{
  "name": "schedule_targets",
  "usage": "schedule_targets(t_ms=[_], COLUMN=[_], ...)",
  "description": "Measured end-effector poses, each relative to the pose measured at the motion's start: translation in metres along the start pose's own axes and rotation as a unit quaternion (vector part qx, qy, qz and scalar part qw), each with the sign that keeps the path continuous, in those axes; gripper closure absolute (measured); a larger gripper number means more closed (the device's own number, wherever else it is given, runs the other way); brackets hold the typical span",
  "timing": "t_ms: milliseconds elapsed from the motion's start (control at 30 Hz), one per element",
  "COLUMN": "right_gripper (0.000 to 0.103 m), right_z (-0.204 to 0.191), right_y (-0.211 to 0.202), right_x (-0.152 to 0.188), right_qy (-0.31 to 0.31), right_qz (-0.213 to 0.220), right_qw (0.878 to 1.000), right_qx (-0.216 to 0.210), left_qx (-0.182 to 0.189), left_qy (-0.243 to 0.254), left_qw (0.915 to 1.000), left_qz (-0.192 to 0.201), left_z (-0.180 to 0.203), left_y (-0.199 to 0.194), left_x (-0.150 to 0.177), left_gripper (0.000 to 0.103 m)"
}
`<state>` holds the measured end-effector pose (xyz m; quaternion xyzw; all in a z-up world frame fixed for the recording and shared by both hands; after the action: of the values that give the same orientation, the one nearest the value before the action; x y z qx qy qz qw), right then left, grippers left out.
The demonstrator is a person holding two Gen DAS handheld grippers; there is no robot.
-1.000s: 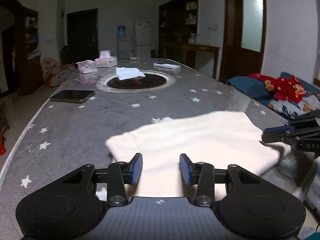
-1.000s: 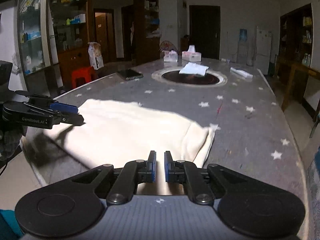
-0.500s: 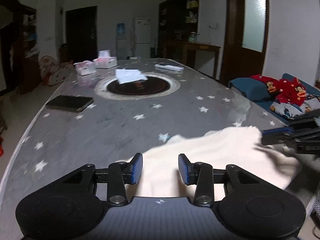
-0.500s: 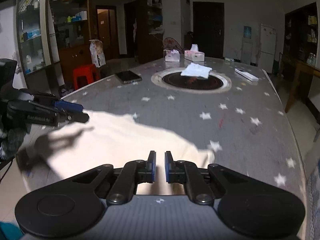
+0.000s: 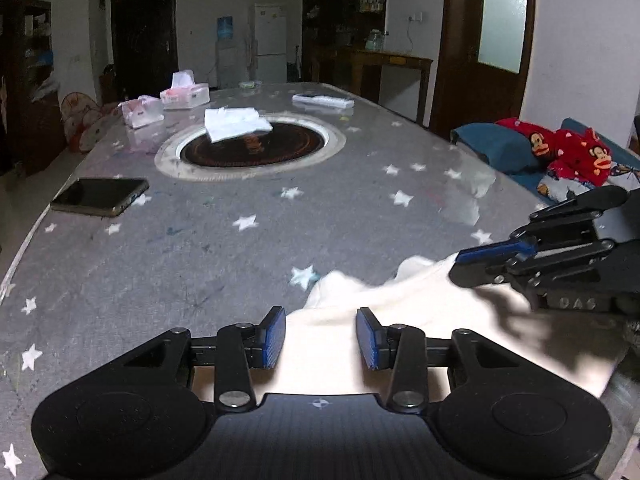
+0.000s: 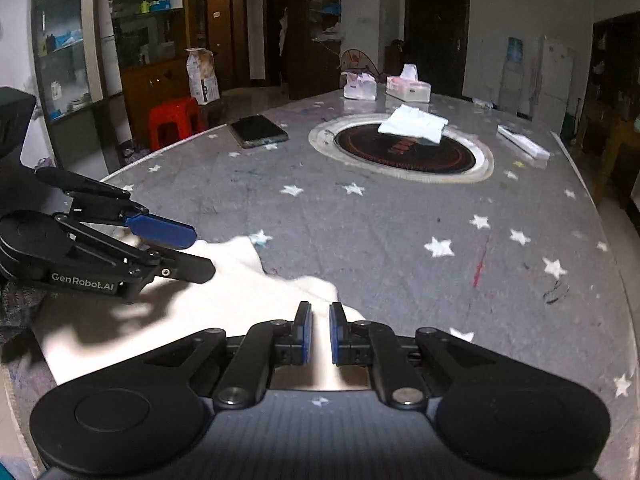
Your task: Fold clothes
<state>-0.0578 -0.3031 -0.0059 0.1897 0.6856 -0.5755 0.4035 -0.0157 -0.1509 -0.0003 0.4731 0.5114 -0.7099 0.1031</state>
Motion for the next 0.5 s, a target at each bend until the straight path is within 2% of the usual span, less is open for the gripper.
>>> schedule_targets(t_ms=[100, 167, 267, 500], right_gripper=[0.095, 0.095, 0.095, 0.095], right_z=[-0.009, -0.015, -0.020, -0.025], right_y=[0.000, 0.006, 0.020, 0.012], right_x=[-0.008, -0.011, -0.009, -0.014], right_qy=[-0.012, -0.015, -0.026, -0.039], right_qz=[0.007, 0.005, -0.016, -0.007], right_qw=[1.000, 1.000, 0.999, 0.999], right_qx=[-0.012, -0.018, -0.011, -0.011], left_qx=[0.002, -0.003, -0.015, -0.024], left_qy=[-0.004, -0.008, -0.006, -0.002], left_qw=[1.0000, 0.9999, 0.9998, 0.9996], left_qz=[0.004, -0.006, -0.015, -0.012], left_z=[0.004, 0.004, 0.004, 0.005], left_y=[0.001, 0.010, 0.017, 0.019], left_x=[-0.007, -0.008, -0.007, -0.006], left_gripper=[0.061, 0.061, 0.058, 0.058])
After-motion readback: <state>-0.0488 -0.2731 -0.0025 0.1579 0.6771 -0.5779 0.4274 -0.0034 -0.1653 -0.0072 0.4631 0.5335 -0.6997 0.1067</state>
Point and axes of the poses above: each gripper's, at about its wrist camera, not at the fingertips, and y roughly the way its jaws point, z to its right, x to its underside, the point moved 4 cm from there along y, roughly the way its jaws point
